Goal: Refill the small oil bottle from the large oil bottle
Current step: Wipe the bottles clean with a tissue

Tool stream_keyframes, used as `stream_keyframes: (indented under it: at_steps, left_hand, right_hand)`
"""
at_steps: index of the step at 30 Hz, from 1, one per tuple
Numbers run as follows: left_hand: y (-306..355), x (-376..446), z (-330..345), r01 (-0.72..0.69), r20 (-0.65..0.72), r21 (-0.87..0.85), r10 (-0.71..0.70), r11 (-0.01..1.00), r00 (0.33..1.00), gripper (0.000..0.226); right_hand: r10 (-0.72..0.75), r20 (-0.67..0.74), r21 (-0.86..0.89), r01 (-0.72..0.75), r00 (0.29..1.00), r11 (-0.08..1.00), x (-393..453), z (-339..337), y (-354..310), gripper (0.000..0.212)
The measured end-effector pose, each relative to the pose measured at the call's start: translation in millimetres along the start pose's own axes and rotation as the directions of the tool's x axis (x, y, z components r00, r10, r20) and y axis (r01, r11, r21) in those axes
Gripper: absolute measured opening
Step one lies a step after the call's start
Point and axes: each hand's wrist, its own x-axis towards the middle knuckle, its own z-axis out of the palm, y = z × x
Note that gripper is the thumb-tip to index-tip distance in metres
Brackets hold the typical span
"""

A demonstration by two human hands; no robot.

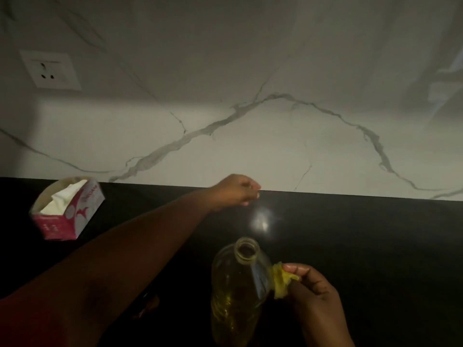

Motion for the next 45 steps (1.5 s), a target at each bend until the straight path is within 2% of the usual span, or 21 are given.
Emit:
stream_keyframes:
  at_steps: [1, 2, 3, 4, 6, 8, 11, 14, 18, 22, 32, 40, 45]
  left_hand:
    - [20, -15, -8, 0.001, -0.024, -0.259, -0.007, 0.966, 1.000, 0.025]
    - [38, -35, -17, -0.036, -0.055, -0.463, 0.013, 0.886, 0.998, 0.020]
    - [52, -59, -24, -0.093, -0.085, -0.587, 0.053, 0.804, 0.995, 0.018]
    - [62, -87, -29, -0.165, -0.111, -0.624, 0.123, 0.764, 0.986, 0.017]
    - [75, -139, -31, -0.273, -0.154, -0.578, 0.225, 0.769, 0.962, 0.019]
    - [78, -180, -23, -0.338, -0.242, -0.474, 0.249, 0.813, 0.938, 0.023]
    - [65, -217, 2, -0.403, -0.334, -0.430, 0.272, 0.808, 0.902, 0.036]
    - [52, -227, 24, -0.404, -0.364, -0.403, 0.261, 0.821, 0.894, 0.044]
    - [37, -226, 33, -0.419, -0.378, -0.255, 0.309, 0.872, 0.873, 0.037]
    - [28, -221, 41, -0.401, -0.392, -0.248, 0.287, 0.882, 0.874, 0.038]
    - [30, -209, 45, -0.356, -0.403, -0.040, 0.311, 0.934, 0.861, 0.032]
    - [27, -218, 43, -0.357, -0.349, -0.060, 0.315, 0.932, 0.883, 0.033]
    - [28, -217, 38, -0.353, -0.345, -0.158, 0.284, 0.922, 0.895, 0.037]
  right_hand:
    - [0.000, 0.013, 0.002, 0.000, 1.000, 1.000, 0, -1, -2, 0.037]
    - [-0.005, 0.032, -0.003, 0.005, 0.999, 1.000, -1, -1, -5, 0.039]
    - [-0.010, 0.047, -0.005, 0.010, 0.999, 1.000, -2, 0, -7, 0.041]
    - [-0.016, 0.056, -0.002, 0.016, 0.998, 1.000, -4, 0, -10, 0.042]
    - [-0.035, 0.065, 0.014, 0.034, 0.997, 0.999, -8, 2, -15, 0.039]
    - [-0.064, 0.082, 0.043, 0.061, 0.995, 0.997, -13, 6, -21, 0.035]
    - [-0.116, 0.119, 0.100, 0.104, 0.986, 0.990, -21, 12, -30, 0.035]
    - [-0.165, 0.156, 0.104, 0.150, 0.974, 0.983, -31, 16, -38, 0.032]
    - [-0.199, 0.159, 0.065, 0.191, 0.967, 0.979, -40, 17, -43, 0.026]
    - [-0.201, 0.161, 0.032, 0.198, 0.966, 0.980, -46, 17, -45, 0.020]
    - [-0.262, 0.184, -0.056, 0.276, 0.947, 0.959, -62, 15, -42, 0.026]
    - [-0.474, 0.184, -0.175, 0.503, 0.861, 0.846, -78, 23, -38, 0.015]
    - [-0.413, 0.143, -0.220, 0.436, 0.900, 0.873, -88, 20, -27, 0.023]
